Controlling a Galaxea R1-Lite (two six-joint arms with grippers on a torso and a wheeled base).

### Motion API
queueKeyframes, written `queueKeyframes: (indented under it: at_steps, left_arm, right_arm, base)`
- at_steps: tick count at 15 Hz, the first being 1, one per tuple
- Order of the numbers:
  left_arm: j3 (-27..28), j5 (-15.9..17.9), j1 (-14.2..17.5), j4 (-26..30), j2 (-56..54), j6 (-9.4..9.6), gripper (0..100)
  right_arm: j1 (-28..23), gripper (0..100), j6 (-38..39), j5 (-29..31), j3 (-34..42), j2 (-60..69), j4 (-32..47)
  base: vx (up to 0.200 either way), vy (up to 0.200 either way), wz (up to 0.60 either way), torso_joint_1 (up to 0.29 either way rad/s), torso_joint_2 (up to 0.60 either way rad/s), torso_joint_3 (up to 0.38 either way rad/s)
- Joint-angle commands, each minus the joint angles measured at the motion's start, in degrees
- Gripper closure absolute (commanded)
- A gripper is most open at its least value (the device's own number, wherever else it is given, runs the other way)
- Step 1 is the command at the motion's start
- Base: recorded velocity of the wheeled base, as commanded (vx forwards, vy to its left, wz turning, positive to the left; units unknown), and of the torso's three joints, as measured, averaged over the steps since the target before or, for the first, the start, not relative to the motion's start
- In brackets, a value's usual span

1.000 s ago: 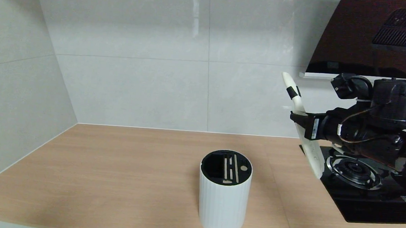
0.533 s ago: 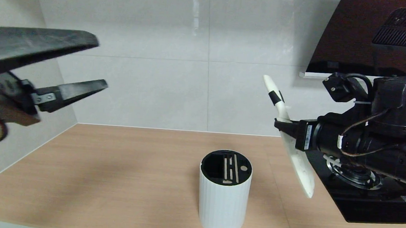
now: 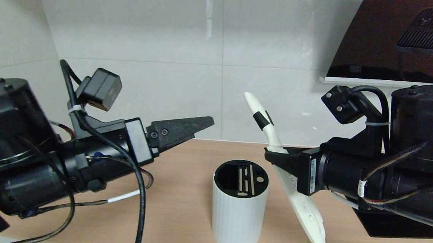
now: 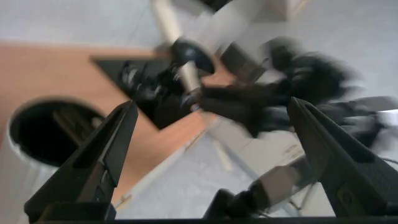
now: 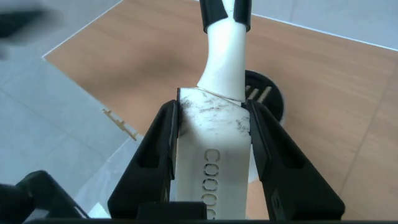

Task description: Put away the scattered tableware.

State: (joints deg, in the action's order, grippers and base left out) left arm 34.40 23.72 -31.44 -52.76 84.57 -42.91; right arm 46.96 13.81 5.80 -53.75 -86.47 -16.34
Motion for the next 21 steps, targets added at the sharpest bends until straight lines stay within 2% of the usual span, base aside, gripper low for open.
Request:
queueKeyframes:
  at_steps: [1,3,7,9,11,18,19,21]
  left_arm:
    - [0.23,-1.84,-2.22,-1.03,4.73,0.64,0]
    - [0.14,-2.98,-3.19,-3.58,5.61,0.46,0]
    - [-0.12,-3.16,-5.21,-5.16,6.84,-0.16,0]
    - [-0.12,-5.35,-6.88,-7.71,8.95,-0.16,0]
    - [0.05,-6.85,-7.32,-9.38,10.71,-0.16,0]
    - [-0.04,-8.25,-8.2,-11.14,11.32,0.02,0]
    - [-0.04,-8.34,-8.2,-11.14,11.32,0.02,100]
    - [-0.12,-8.34,-8.2,-11.14,11.41,0.02,100]
  right_arm:
    - [3.05,100,-0.01,0.79,0.4,-0.28,-0.19]
    - [5.95,100,0.16,1.05,0.93,-0.54,-0.45]
    - [8.41,100,0.95,0.96,0.93,-1.69,-0.8]
    - [9.82,100,1.57,0.96,1.01,-1.86,-1.59]
    - [10.43,100,2.1,0.96,1.01,-1.86,-1.59]
    - [11.31,100,2.27,0.88,1.54,-2.65,-1.51]
    - [11.58,100,2.18,0.88,1.63,-2.65,-1.51]
    - [11.66,100,2.18,0.88,2.16,-2.57,-1.59]
  base:
    - [0.0,0.0,0.0,0.0,0.0,0.0]
    - [0.0,0.0,0.0,0.0,0.0,0.0]
    - [0.0,0.0,0.0,0.0,0.0,0.0]
    - [0.0,0.0,0.0,0.0,0.0,0.0]
    - [0.0,0.0,0.0,0.0,0.0,0.0]
    - [0.0,0.0,0.0,0.0,0.0,0.0]
    - [0.0,0.0,0.0,0.0,0.0,0.0]
    - [0.0,0.0,0.0,0.0,0.0,0.0]
